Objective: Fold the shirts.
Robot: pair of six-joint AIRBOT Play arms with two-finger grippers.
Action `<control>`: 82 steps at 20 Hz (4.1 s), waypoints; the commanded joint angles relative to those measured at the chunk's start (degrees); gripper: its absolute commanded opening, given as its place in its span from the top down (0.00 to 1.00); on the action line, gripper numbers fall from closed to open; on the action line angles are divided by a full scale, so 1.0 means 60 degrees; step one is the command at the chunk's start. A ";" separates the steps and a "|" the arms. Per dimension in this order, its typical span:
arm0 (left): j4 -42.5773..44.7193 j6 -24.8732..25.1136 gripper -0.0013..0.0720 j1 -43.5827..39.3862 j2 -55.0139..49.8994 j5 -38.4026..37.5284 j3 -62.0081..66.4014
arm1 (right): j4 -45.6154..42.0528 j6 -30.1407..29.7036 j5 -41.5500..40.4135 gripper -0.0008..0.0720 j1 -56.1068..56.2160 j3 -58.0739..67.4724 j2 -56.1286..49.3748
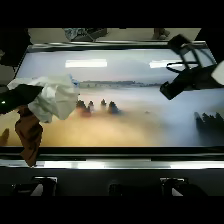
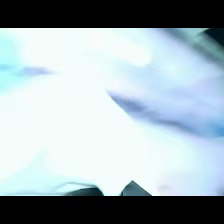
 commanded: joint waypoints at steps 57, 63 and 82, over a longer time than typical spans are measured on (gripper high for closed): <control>0.4838 -0.0576 0.95 -0.5668 -0.3847 -0.0907 0.1213 | 0.0761 -0.1173 -0.0382 0.93 -0.0047 -0.4878 0.1552; 0.8994 -0.3195 0.95 -0.5668 -0.1475 -0.1300 0.5708 | -0.2849 -0.0714 -0.1413 0.93 -0.0047 -0.0087 0.4029; 0.8863 -0.2973 0.95 -0.5391 -0.0623 -0.4364 0.5730 | -0.3075 -0.0765 0.3799 0.93 -0.0047 0.0317 0.4721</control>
